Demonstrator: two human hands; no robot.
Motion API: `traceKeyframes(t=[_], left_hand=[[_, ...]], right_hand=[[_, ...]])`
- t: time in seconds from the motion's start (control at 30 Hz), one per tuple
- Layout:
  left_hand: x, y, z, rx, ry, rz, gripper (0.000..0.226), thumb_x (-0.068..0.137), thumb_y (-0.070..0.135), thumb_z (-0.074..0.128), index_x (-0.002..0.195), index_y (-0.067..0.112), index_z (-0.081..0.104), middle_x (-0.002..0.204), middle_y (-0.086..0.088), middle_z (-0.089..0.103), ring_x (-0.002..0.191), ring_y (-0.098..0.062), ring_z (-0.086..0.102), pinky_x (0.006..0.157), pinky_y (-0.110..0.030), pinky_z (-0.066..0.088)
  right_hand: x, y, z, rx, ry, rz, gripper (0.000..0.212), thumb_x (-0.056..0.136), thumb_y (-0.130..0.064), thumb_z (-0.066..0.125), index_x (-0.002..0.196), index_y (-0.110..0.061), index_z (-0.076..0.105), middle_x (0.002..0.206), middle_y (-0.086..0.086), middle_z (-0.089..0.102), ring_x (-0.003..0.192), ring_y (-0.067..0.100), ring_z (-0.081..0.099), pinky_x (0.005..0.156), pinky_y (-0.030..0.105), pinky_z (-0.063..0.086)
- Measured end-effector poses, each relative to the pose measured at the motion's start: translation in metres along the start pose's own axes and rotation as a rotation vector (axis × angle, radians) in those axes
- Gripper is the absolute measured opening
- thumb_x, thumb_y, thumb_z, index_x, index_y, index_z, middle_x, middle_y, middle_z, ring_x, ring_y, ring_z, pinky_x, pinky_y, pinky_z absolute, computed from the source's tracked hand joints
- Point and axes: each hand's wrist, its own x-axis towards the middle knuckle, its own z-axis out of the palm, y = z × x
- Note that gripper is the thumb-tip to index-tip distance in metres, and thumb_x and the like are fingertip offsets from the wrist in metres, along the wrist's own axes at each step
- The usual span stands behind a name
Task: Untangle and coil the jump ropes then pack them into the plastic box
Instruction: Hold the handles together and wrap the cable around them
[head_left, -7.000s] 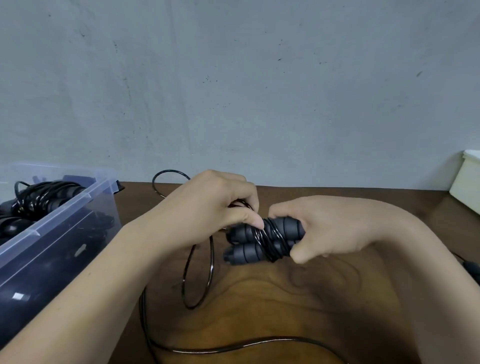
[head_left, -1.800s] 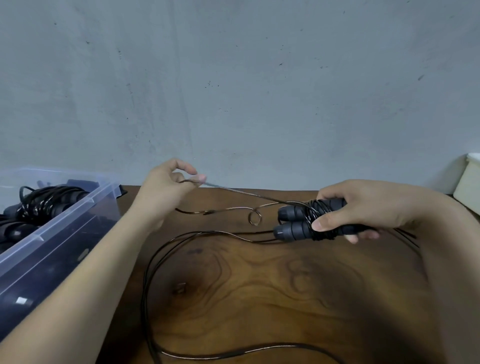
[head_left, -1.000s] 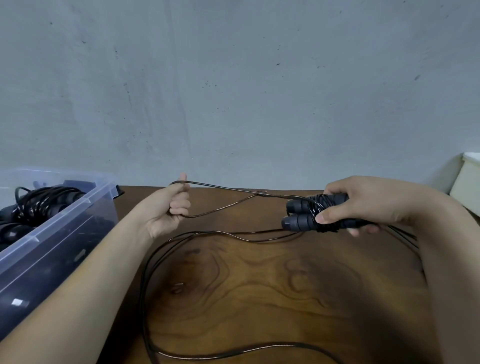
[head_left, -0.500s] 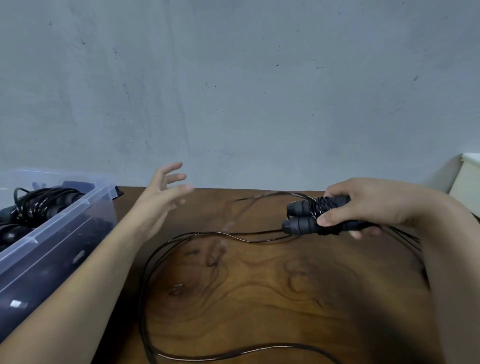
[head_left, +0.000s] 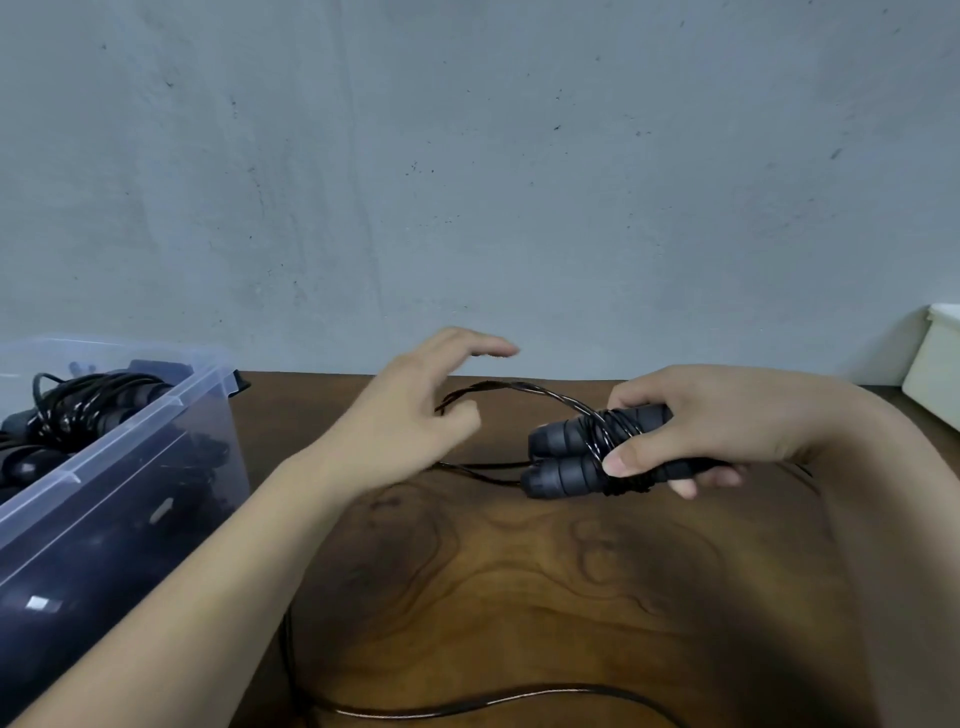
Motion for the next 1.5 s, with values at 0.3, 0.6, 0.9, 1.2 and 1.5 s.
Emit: traceKeyframes(t=[0.3,0.6,0.9,1.2,1.5], left_hand=[[-0.001,0.0,0.008,0.041,0.131,0.045,0.027,0.105,0.004,0.057,0.111,0.026,0.073,0.092,0.02,0.071,0.081,-0.002,0.065,0.074,-0.013,0.043],[-0.014,-0.018,0.037,0.058,-0.255,-0.233,0.03,0.092,0.043,0.078,0.08,0.034,0.052,0.072,0.013,0.054,0.084,0.005,0.062,0.063,-0.022,0.04],[-0.011,0.023,0.049,0.135,-0.215,-0.099,0.02,0.111,0.047,0.041,0.102,0.03,0.047,0.062,0.0,0.054,0.055,-0.017,0.052,0.059,-0.04,0.046],[-0.007,0.043,0.003,0.321,-0.143,0.062,0.022,0.104,0.049,0.056,0.092,0.031,0.058,0.067,0.007,0.056,0.065,-0.01,0.054,0.06,-0.035,0.045],[-0.007,0.042,-0.022,-0.117,-0.155,-0.062,0.025,0.079,0.036,0.091,0.082,0.021,0.07,0.073,-0.001,0.071,0.072,-0.027,0.064,0.065,-0.037,0.05]], right_hand=[[-0.006,-0.037,0.022,0.131,-0.208,-0.204,0.022,0.096,-0.037,0.08,0.101,-0.023,0.064,0.079,0.018,0.072,0.053,0.023,0.046,0.052,0.033,0.031],[-0.011,-0.066,0.043,0.142,-0.014,-0.369,0.044,0.085,-0.01,0.088,0.114,-0.026,0.059,0.092,0.023,0.073,0.063,0.022,0.059,0.063,0.035,0.049],[0.01,-0.036,0.022,0.329,0.5,-0.132,0.045,0.085,-0.009,0.082,0.115,-0.016,0.049,0.062,0.002,0.065,0.052,0.013,0.054,0.054,0.029,0.041],[0.031,-0.018,0.029,-0.004,0.456,-0.067,0.039,0.084,-0.018,0.083,0.102,-0.027,0.05,0.067,0.0,0.07,0.055,0.015,0.066,0.062,0.037,0.053],[0.03,-0.039,0.056,-0.045,-0.086,-0.267,0.039,0.091,-0.016,0.084,0.11,-0.038,0.06,0.087,-0.013,0.071,0.066,0.011,0.066,0.068,0.028,0.058]])
